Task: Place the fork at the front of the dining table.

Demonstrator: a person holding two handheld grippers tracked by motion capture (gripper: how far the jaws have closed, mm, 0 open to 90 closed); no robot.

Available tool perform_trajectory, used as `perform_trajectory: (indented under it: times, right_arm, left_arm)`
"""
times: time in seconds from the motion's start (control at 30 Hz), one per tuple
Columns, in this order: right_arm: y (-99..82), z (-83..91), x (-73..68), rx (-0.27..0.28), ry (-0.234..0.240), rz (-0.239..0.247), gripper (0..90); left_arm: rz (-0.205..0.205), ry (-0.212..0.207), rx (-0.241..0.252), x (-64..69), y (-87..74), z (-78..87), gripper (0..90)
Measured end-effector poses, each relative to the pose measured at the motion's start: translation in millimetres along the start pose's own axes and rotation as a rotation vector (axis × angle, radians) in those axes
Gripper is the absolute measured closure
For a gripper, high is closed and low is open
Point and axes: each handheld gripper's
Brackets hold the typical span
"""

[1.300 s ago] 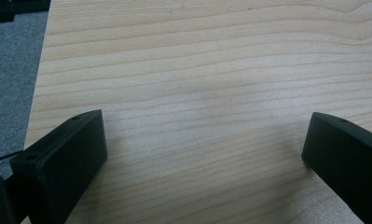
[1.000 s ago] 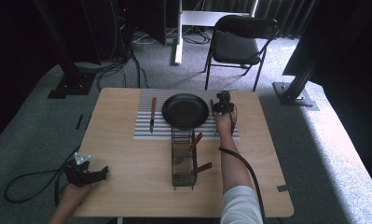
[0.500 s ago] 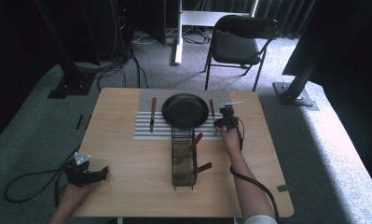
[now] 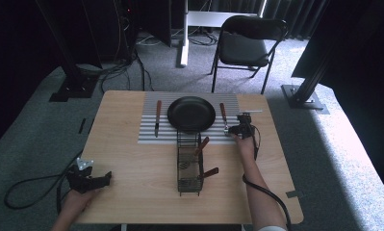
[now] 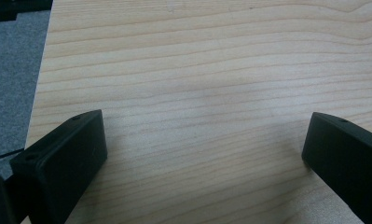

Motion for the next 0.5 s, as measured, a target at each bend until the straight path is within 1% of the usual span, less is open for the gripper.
perform_trajectory:
  times: [0.03,0.07,0.2,0.23,0.3,0.33,0.37,0.4,0.43,0.5]
  right_arm:
    - [-1.9,0.8,0.3,-0.004,0.005,0.002,65.6]
    - [-4.0,2.1,0.4,0.0,0.005,0.003,61.9]
    - [-14.4,8.7,0.1,0.03,0.026,0.022,41.2]
    - [-17.1,9.8,0.3,0.04,0.029,0.037,34.5]
    - [-23.2,12.0,-0.3,0.07,0.015,0.059,25.9]
    - [-26.2,12.5,-1.0,0.067,0.015,0.083,19.6]
    - [-29.5,12.6,-2.0,0.07,0.016,0.107,16.0]
    - [-33.3,12.3,-3.3,0.088,0.002,0.129,14.2]
    - [-36.6,12.5,-4.3,0.09,-0.01,0.148,14.1]
    - [-44.1,14.3,-4.8,0.108,-0.001,0.149,13.8]
  left_arm:
    - [0.0,0.0,0.0,0.0,0.0,0.0,0.0]
    - [0.0,0.0,0.0,0.0,0.0,0.0,0.0]
    - [0.0,0.0,0.0,0.0,0.0,0.0,0.0]
    - [0.0,0.0,-0.001,0.0,0.0,0.0,0.0]
    - [0.0,0.0,-0.001,0.0,0.0,0.0,0.0]
    - [0.0,0.0,-0.001,0.0,0.0,0.0,0.0]
    - [0.0,0.0,-0.001,0.0,0.0,0.0,0.0]
    - [0.0,0.0,-0.001,0.0,0.0,0.0,0.0]
    - [0.0,0.0,-0.001,0.0,0.0,0.0,0.0]
    - [0.0,0.0,-0.001,0.0,0.0,0.0,0.0]
Point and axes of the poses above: each handheld gripper's, and its own axes: z roughly backward along the jaws, y roughly out of its top, x roughly to its right, and after that the axes turned 4 degrees about -x, right-handed
